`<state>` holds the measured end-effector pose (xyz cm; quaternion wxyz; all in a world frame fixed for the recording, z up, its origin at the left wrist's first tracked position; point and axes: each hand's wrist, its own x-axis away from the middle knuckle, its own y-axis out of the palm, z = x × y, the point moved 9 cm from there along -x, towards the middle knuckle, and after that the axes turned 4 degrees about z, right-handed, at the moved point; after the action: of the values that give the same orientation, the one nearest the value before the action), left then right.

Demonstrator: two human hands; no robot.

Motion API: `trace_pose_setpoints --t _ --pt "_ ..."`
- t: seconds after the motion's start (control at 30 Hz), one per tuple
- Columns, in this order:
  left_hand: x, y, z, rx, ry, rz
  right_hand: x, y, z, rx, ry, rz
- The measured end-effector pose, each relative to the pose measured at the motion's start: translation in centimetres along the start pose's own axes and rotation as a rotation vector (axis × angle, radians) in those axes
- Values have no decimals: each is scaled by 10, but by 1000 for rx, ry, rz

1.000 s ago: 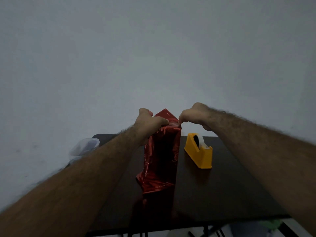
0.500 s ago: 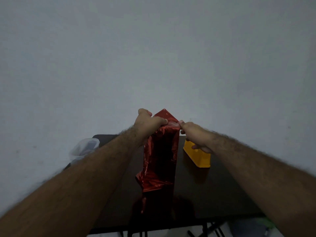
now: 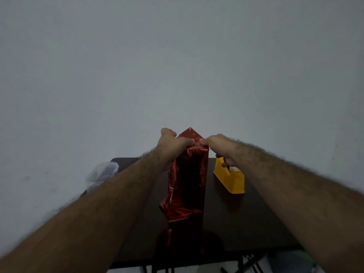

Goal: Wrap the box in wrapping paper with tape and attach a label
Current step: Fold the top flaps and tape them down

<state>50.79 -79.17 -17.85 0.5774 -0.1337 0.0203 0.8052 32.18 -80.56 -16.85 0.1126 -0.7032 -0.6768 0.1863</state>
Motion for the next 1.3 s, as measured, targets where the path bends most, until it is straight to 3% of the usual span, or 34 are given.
trace_pose_setpoints --t 0.2,0.33,0.4,0.5,0.57,0.67,0.77,0.83,0.87,1.07,1.17,1.3 --pt "2 -1 2 -9 -16 -25 -8 -17 3 52 -32 233" --pt "4 0 3 -2 -20 -42 0 -16 6 -95 -139 217" --pt "6 -4 2 97 -76 -19 8 -17 3 -93 -252 248" --pt "10 -8 -1 220 -131 -2 31 -27 -11 16 -586 411" --pt "18 -13 0 180 -115 7 45 -15 -19 122 -787 373" --pt "19 -28 7 47 51 90 57 0 -25 251 -936 334" --pt "36 -48 39 -191 593 151 65 0 -31 343 -1011 361" --pt "51 -45 47 -393 894 89 68 5 -31 422 -1052 304" --pt "52 -44 44 -466 936 59 68 7 -30 450 -1062 272" --pt "43 -56 21 -526 780 -1 55 -7 -24 390 -967 331" --pt "42 -60 15 -437 694 -51 53 -9 -24 328 -927 322" --pt "44 -54 25 -454 739 -43 53 -6 -25 272 -875 266"
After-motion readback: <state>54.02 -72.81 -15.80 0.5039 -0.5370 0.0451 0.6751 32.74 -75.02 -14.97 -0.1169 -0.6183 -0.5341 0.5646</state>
